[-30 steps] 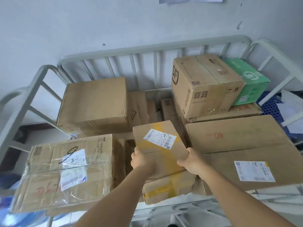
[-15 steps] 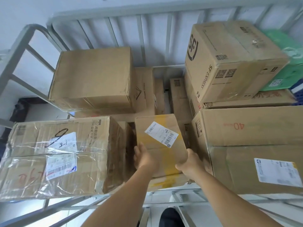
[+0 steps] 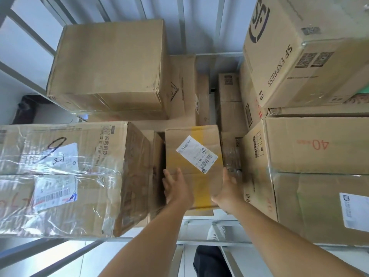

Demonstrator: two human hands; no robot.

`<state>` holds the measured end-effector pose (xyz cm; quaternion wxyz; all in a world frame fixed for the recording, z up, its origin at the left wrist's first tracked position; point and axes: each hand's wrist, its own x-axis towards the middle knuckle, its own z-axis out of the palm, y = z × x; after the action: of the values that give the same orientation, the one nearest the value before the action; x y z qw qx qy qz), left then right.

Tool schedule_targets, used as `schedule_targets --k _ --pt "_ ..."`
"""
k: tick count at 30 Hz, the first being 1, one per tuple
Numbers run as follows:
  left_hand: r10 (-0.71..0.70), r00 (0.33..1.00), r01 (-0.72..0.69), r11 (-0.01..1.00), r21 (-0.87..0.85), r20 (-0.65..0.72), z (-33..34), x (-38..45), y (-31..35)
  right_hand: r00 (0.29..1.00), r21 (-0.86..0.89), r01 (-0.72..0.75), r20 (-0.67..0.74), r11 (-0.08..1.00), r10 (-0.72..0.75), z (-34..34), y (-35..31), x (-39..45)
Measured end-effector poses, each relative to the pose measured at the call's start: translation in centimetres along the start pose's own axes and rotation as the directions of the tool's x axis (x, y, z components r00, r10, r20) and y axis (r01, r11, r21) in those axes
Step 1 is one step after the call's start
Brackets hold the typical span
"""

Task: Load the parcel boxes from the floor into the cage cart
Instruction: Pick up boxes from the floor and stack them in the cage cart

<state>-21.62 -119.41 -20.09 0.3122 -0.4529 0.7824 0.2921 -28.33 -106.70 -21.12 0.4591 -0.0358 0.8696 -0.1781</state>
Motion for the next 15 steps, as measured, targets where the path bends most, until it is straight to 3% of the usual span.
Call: schedule_targets --k 5,10,15 --pt "0.044 0.991 -0.052 0.997 0.06 0.127 1.3 0.8 -0.2 0.998 -0.016 0.031 0.063 0.999 -0.03 1.5 -0.7 0.7" --pt "0.042 0.99 -0.055 0.993 0.1 0.135 1.0 0.7 -0.3 0.995 -0.071 0.029 0.102 0.997 -0.022 1.7 -0.7 1.0" --pt "0.073 0.995 -0.072 0.997 -0.018 0.064 -1.0 -1.3 0.8 0.994 -0.028 0.084 0.077 0.996 -0.081 -0.7 -2.6 -0.4"
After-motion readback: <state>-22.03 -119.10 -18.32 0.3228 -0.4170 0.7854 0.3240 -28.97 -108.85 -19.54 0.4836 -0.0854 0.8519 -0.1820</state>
